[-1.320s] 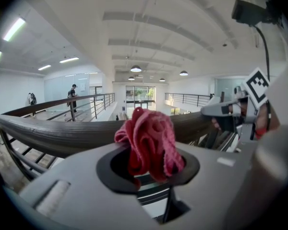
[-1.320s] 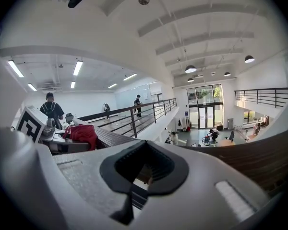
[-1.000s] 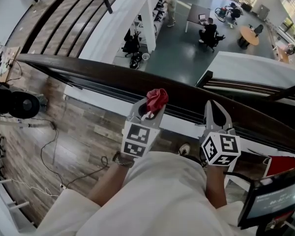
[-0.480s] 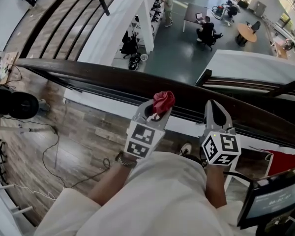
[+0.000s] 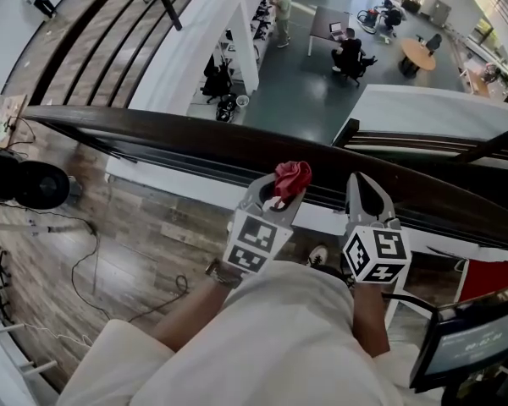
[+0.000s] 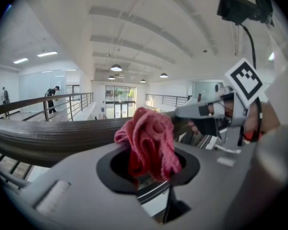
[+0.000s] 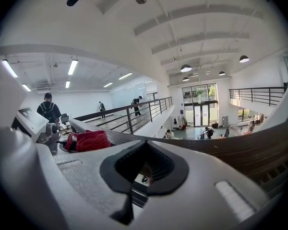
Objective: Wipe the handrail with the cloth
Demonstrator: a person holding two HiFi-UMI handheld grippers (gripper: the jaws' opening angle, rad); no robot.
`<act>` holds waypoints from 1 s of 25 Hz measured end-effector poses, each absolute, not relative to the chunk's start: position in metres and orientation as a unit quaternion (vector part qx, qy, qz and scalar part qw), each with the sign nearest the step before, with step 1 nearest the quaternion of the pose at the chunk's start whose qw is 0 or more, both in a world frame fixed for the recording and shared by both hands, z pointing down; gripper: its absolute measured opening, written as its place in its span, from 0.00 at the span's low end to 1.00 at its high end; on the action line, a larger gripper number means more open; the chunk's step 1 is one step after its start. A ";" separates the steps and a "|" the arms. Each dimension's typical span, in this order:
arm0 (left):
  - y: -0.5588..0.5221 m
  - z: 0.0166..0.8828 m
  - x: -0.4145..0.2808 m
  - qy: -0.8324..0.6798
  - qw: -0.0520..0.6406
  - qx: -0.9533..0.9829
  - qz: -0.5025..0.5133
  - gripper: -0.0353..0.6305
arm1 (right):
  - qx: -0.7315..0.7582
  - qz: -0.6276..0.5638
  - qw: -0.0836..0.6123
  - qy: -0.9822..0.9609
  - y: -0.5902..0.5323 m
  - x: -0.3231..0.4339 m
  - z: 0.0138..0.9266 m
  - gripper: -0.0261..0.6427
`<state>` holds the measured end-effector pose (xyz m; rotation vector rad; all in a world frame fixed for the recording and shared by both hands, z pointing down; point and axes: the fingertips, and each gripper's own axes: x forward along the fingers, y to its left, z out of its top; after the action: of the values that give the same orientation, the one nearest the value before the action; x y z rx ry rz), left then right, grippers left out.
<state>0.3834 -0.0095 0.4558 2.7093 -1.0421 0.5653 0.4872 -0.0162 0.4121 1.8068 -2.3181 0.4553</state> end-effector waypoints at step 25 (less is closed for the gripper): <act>-0.023 0.416 0.400 -0.369 0.035 0.918 0.137 0.24 | 0.621 0.151 0.072 -0.766 -0.019 0.508 0.405 0.04</act>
<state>0.4005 -0.0229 0.4162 2.8237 -1.1359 0.4206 0.5080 -0.0190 0.4053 1.8655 -2.3008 0.4528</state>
